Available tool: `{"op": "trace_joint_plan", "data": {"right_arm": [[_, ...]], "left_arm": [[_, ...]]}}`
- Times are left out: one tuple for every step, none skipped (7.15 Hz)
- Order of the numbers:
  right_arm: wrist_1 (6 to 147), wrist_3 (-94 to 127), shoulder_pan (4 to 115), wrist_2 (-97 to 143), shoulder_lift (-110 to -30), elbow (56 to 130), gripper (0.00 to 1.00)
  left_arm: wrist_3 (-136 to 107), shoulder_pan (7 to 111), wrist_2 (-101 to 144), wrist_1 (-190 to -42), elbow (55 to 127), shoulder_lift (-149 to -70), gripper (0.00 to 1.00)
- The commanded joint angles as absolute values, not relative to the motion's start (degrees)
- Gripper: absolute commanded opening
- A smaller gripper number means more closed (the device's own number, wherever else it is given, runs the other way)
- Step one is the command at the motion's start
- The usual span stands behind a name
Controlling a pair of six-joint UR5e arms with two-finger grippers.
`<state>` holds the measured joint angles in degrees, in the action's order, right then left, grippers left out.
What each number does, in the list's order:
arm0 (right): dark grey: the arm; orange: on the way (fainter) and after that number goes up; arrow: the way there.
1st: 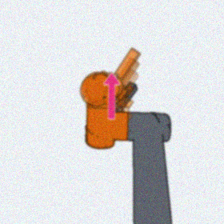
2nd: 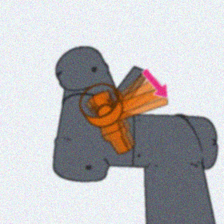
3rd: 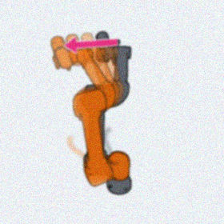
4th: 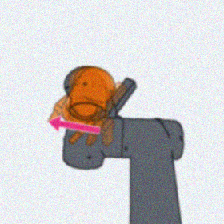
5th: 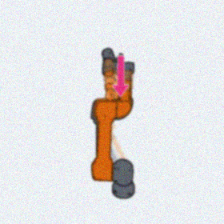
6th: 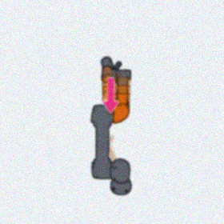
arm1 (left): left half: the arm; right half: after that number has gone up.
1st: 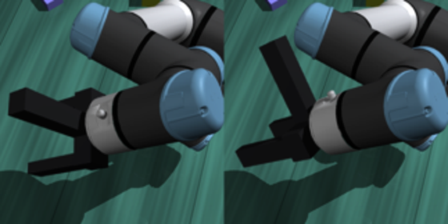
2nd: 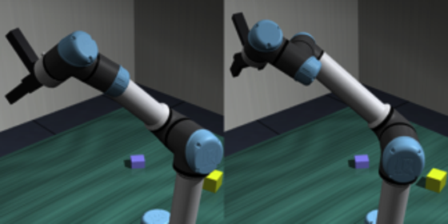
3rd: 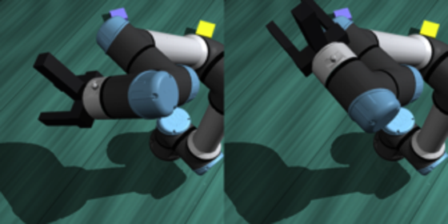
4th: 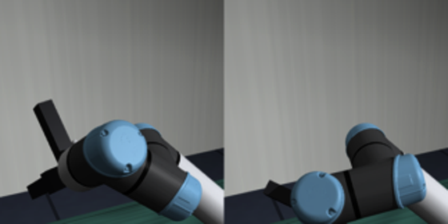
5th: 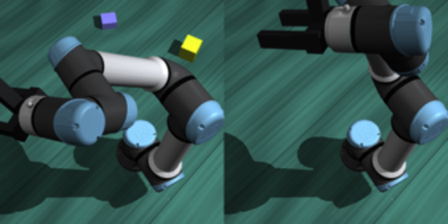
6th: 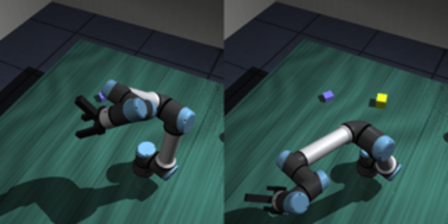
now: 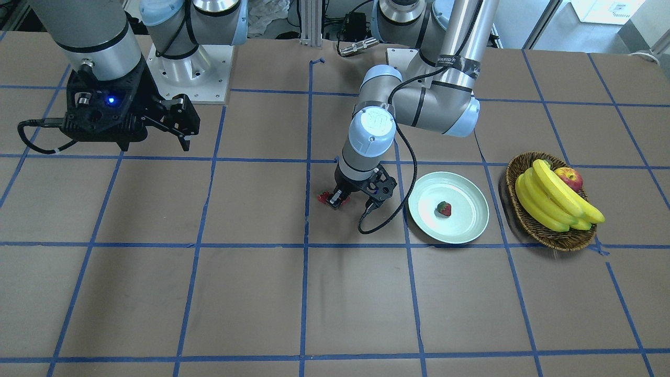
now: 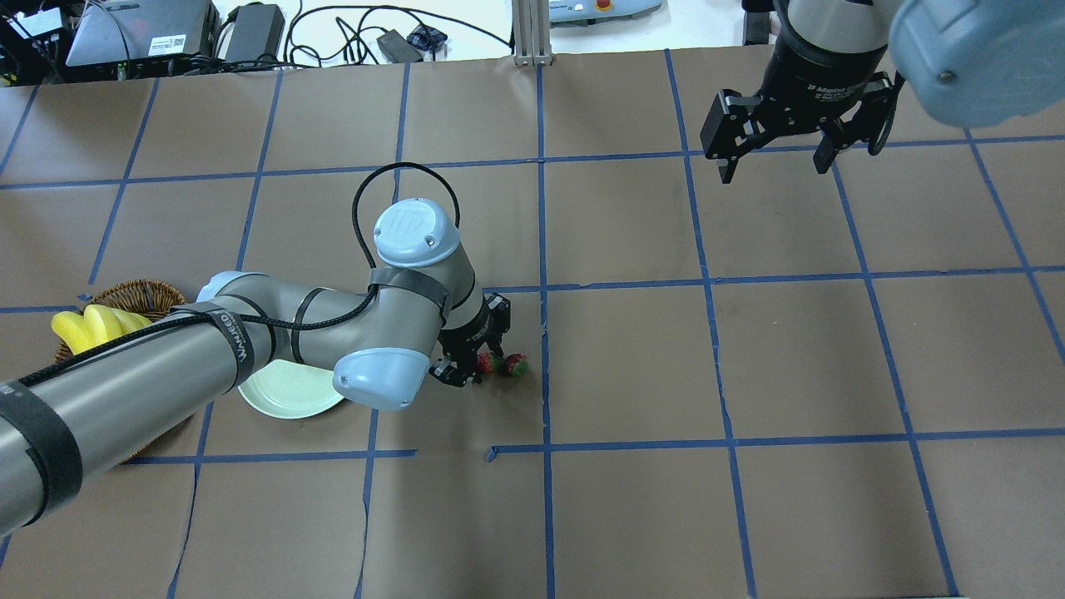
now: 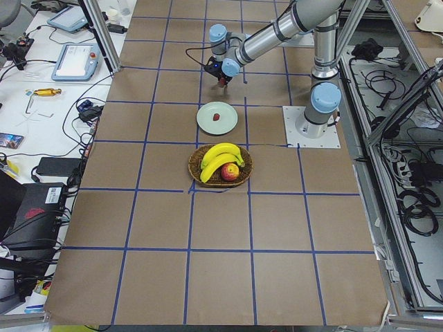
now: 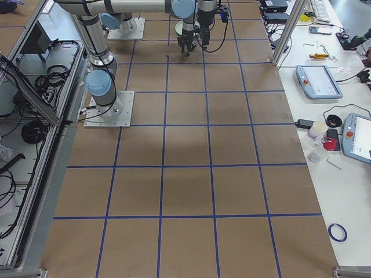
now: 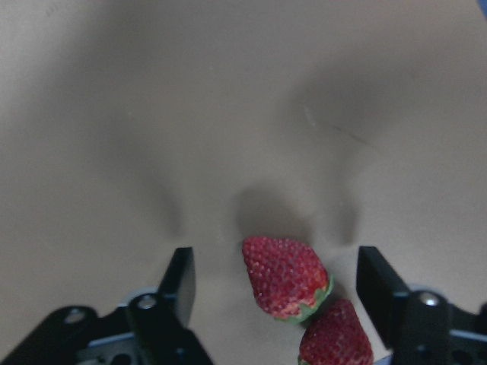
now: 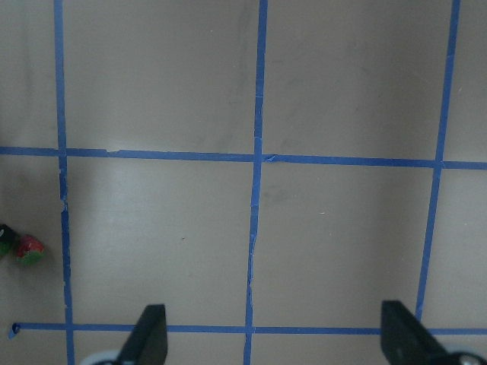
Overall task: Collect all strawberries into plate
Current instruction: 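Return the left gripper to the strawberries and grasp another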
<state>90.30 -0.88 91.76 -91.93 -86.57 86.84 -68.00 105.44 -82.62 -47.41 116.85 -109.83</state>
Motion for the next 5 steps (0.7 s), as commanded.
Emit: {"op": "trace_joint_plan", "data": {"right_arm": [[90.35,-0.88,91.76,-91.93,-86.57,86.84,1.00],[90.35,-0.88,91.76,-91.85,-86.57,86.84,1.00],[90.35,-0.88,91.84,-91.85,-86.49,86.84,1.00],[90.26,-0.88,91.85,-91.85,-86.48,86.84,1.00],[90.35,-0.88,91.85,-91.85,-86.48,86.84,1.00]], "left_arm": [[-67.07,105.38,-82.09,-47.46,116.72,-109.52,0.12],[-64.19,105.03,-82.70,-47.46,115.94,-108.47,0.07],[-56.85,104.33,-84.01,-49.72,114.62,-107.50,0.07],[-51.99,101.72,-87.76,-55.31,112.96,-106.88,0.07],[-45.33,98.64,-89.72,-58.85,112.94,-105.92,0.07]]}}
